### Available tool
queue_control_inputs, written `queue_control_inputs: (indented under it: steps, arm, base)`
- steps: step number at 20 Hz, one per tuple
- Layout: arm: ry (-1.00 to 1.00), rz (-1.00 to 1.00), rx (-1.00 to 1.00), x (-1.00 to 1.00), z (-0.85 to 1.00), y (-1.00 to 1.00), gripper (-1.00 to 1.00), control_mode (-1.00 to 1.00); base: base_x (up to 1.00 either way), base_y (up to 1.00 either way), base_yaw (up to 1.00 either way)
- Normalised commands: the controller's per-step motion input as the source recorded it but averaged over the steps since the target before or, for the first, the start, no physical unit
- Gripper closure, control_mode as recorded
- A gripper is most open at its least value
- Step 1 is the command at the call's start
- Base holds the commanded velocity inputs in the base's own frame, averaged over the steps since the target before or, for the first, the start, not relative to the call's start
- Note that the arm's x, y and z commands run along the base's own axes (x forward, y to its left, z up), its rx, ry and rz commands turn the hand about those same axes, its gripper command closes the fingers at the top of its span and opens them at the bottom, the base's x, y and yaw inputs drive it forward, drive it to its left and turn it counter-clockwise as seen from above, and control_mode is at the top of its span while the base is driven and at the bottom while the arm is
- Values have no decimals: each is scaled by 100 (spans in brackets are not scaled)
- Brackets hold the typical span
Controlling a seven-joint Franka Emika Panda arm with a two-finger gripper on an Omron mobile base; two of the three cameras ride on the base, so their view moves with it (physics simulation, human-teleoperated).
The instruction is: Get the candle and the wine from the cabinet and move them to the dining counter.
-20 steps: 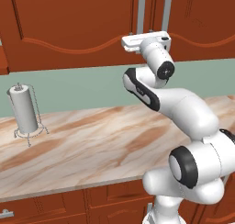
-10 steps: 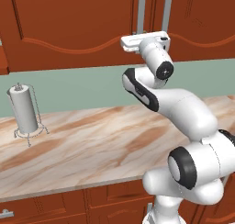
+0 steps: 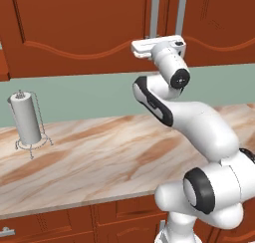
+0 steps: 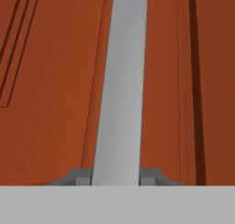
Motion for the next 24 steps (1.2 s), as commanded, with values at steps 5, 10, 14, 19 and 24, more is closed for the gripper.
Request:
queue_control_inputs:
  steps: [5,10,14,19,24]
  arm:
    - [1,0,0,-63,0,12,100,-100]
    - [0,0,0,-84,0,22,100,-100]
    - [3,0,-1,-79,-2,34,100,-100]
    - [3,1,-1,-76,-6,43,100,-100]
    - [7,4,-3,-71,-11,52,100,-100]
  base:
    - [0,0,0]
    - [0,0,0]
    - [0,0,0]
    - [0,0,0]
    - [0,0,0]
